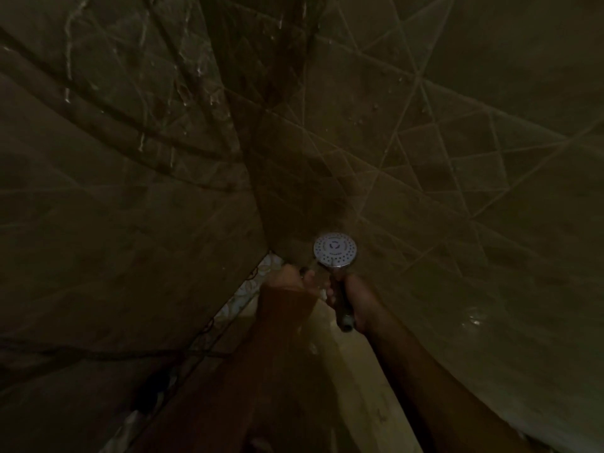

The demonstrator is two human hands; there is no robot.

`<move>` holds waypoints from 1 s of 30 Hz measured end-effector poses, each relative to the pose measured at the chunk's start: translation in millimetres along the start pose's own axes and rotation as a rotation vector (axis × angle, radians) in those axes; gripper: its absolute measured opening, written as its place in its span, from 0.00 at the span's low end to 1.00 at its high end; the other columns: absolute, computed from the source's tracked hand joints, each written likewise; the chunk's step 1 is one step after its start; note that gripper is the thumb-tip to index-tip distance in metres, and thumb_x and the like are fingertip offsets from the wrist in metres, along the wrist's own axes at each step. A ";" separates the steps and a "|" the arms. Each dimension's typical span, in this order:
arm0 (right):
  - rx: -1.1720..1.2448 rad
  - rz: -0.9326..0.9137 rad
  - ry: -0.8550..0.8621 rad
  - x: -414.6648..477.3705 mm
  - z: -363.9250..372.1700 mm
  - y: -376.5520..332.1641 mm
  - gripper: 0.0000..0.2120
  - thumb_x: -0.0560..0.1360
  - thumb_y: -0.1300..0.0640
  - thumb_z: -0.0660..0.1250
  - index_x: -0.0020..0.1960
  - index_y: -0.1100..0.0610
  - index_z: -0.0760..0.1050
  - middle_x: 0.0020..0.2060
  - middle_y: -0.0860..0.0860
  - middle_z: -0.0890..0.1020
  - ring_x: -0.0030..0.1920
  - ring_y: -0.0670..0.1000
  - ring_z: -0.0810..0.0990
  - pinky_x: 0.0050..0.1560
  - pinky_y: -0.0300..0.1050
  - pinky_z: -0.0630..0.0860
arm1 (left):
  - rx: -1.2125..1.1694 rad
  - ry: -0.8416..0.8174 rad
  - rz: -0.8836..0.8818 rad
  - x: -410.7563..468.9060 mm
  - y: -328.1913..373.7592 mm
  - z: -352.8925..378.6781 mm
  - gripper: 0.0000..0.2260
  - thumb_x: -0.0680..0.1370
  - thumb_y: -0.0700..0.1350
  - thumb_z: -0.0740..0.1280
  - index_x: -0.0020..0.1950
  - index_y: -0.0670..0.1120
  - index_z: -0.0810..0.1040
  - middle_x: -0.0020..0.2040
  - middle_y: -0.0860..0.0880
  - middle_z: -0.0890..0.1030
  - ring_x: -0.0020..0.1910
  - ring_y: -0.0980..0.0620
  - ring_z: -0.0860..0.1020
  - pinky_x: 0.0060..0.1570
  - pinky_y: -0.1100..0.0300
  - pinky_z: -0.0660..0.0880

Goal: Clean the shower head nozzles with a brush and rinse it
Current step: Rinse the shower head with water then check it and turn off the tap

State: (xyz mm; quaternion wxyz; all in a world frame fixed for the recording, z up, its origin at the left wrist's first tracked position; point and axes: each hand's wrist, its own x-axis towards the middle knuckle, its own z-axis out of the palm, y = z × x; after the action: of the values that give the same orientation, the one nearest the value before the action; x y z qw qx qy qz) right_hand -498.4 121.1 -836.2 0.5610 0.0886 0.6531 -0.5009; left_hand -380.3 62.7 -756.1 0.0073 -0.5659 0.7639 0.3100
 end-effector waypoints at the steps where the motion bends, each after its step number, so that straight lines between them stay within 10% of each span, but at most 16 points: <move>1: -0.001 0.003 0.011 -1.1 -0.2 -0.5 0.11 0.81 0.60 0.59 0.42 0.61 0.75 0.29 0.54 0.76 0.25 0.49 0.73 0.23 0.41 0.70 | 0.010 0.005 -0.016 0.4 -4.7 -0.9 0.18 0.83 0.52 0.60 0.60 0.40 0.80 0.58 0.40 0.82 0.59 0.40 0.79 0.54 0.55 0.73; 8: 0.007 -0.012 0.006 -5.9 7.8 1.2 0.12 0.81 0.58 0.60 0.42 0.61 0.77 0.29 0.55 0.78 0.27 0.50 0.74 0.27 0.42 0.71 | 0.008 -0.021 -0.003 -10.9 4.5 1.4 0.18 0.83 0.52 0.61 0.60 0.40 0.80 0.56 0.40 0.82 0.58 0.40 0.79 0.53 0.55 0.73; 12: -0.003 -0.027 -0.022 -9.6 9.2 4.3 0.16 0.81 0.62 0.58 0.36 0.59 0.73 0.24 0.52 0.74 0.24 0.48 0.71 0.28 0.43 0.67 | 0.065 0.161 0.130 -12.8 8.6 9.6 0.14 0.80 0.52 0.66 0.43 0.43 0.81 0.36 0.46 0.80 0.36 0.48 0.80 0.32 0.60 0.64; 18: 0.023 0.005 -0.033 -15.0 5.9 3.6 0.13 0.82 0.58 0.59 0.42 0.60 0.77 0.33 0.54 0.76 0.28 0.48 0.72 0.25 0.40 0.70 | 0.032 -0.051 -0.006 -5.8 0.4 -7.2 0.18 0.82 0.53 0.61 0.59 0.39 0.80 0.57 0.38 0.82 0.59 0.39 0.79 0.53 0.55 0.74; 30: -0.091 -0.003 -0.018 -38.4 22.6 9.6 0.16 0.80 0.60 0.59 0.34 0.58 0.72 0.21 0.50 0.73 0.19 0.45 0.71 0.21 0.40 0.66 | -0.085 -0.080 0.040 -24.7 0.5 -5.9 0.17 0.82 0.51 0.61 0.54 0.39 0.81 0.52 0.39 0.84 0.54 0.40 0.81 0.51 0.54 0.76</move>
State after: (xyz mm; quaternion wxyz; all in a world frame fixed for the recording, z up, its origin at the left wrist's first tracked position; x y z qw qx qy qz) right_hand -463.7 125.9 -807.0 0.5697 0.0575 0.6703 -0.4721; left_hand -369.8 81.2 -742.2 0.0075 -0.5376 0.7602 0.3648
